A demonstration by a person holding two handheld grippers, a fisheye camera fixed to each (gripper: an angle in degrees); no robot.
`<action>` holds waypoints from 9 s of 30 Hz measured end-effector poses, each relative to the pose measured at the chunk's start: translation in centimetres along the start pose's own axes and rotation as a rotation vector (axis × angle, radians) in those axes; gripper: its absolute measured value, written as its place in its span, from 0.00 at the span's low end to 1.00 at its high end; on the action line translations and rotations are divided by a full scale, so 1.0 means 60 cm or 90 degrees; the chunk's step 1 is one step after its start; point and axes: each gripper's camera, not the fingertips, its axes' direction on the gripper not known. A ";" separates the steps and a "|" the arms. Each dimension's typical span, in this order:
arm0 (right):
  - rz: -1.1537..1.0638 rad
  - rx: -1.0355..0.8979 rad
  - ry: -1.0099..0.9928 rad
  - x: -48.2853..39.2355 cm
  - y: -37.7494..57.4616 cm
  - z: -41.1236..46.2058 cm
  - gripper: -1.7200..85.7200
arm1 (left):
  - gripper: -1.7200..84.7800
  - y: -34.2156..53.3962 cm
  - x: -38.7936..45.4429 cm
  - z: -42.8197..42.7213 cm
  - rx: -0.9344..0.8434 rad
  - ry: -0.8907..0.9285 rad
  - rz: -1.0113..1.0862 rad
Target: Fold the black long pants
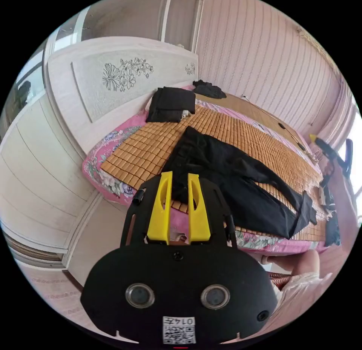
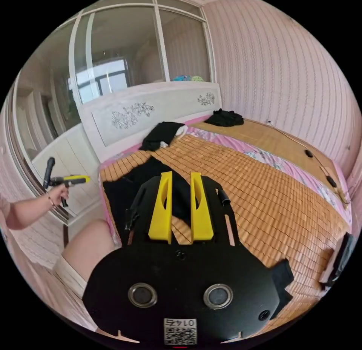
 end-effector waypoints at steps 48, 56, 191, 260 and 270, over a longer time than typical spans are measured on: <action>0.229 -0.214 0.117 0.175 0.364 -0.201 0.14 | 0.11 -0.042 0.701 0.119 -0.273 0.256 0.534; 0.012 -0.390 0.160 0.108 0.274 0.070 0.06 | 0.11 -0.057 0.717 0.105 -0.280 0.221 0.552; 0.244 -0.297 0.222 0.282 0.202 0.005 0.04 | 0.07 -0.112 0.433 0.298 -0.236 0.363 0.265; -0.346 -0.312 -0.245 -0.584 -0.690 0.747 0.03 | 0.01 -0.134 -0.199 0.421 -0.129 0.087 0.065; -0.391 -0.341 -0.216 -0.576 -0.609 0.727 0.03 | 0.01 -0.133 -0.195 0.442 -0.088 0.022 0.062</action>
